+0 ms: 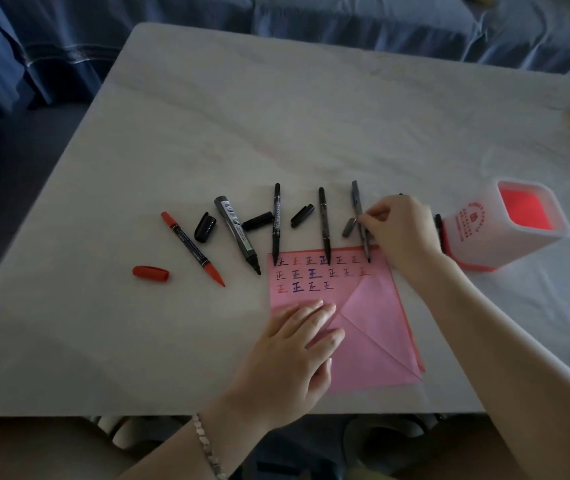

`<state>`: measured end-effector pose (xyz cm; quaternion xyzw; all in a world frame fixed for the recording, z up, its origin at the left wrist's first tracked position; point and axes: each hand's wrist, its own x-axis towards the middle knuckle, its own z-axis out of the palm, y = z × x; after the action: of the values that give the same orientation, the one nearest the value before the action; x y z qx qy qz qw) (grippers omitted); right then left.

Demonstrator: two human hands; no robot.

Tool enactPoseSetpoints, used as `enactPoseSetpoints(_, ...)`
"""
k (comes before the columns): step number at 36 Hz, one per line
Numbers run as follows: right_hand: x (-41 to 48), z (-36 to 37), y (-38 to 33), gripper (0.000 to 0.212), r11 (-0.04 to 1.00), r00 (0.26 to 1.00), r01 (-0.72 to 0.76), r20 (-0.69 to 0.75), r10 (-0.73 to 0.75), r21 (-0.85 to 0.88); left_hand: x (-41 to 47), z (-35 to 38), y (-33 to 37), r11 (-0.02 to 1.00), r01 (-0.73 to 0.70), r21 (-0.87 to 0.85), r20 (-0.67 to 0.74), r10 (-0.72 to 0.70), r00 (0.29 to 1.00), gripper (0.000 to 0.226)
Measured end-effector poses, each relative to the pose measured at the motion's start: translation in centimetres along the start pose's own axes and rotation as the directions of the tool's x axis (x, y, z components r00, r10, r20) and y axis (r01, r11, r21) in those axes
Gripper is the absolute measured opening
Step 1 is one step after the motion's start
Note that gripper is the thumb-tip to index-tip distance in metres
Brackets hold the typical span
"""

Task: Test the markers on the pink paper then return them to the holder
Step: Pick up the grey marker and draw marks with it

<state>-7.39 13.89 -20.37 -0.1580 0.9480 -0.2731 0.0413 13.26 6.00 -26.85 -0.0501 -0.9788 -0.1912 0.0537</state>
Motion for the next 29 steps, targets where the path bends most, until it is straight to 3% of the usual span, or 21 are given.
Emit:
enactPoseSetpoints(8,1.2,0.0,-0.3,0.029,0.987,0.982,-0.04,0.174,0.067,-0.155,0.0,0.1,0.0,1.0,0.0,-0.019,-0.006,0.0,1.0,0.037)
enactPoseSetpoints(13,0.9,0.4,-0.6,0.026,0.981,0.98,-0.084,0.162,0.113,-0.177,0.0,0.1,0.0,1.0,0.006,-0.024,-0.002,-0.006,1.0,0.036)
enactPoseSetpoints(18,-0.4,-1.4,-0.2,0.016,0.973,0.976,-0.178,0.149,0.156,0.149,-0.1,0.2,-0.1,1.0,0.008,-0.01,0.008,-0.008,1.0,0.037)
enactPoseSetpoints(22,-2.9,-2.9,1.0,0.01,0.812,0.964,-0.266,0.149,0.22,0.519,-0.1,0.1,0.0,0.999,0.006,-0.032,-0.002,-0.006,1.0,0.037)
enactPoseSetpoints(26,-5.9,-3.1,2.0,0.015,0.694,0.975,-0.172,0.021,0.221,0.699,-0.1,0.2,0.0,1.0,0.001,-0.027,0.001,-0.001,1.0,0.036)
enactPoseSetpoints(29,-7.6,-2.8,2.3,0.018,0.669,0.983,-0.068,-0.065,0.171,0.74,-0.1,0.1,0.0,1.0,0.006,-0.011,0.018,-0.006,1.0,0.035)
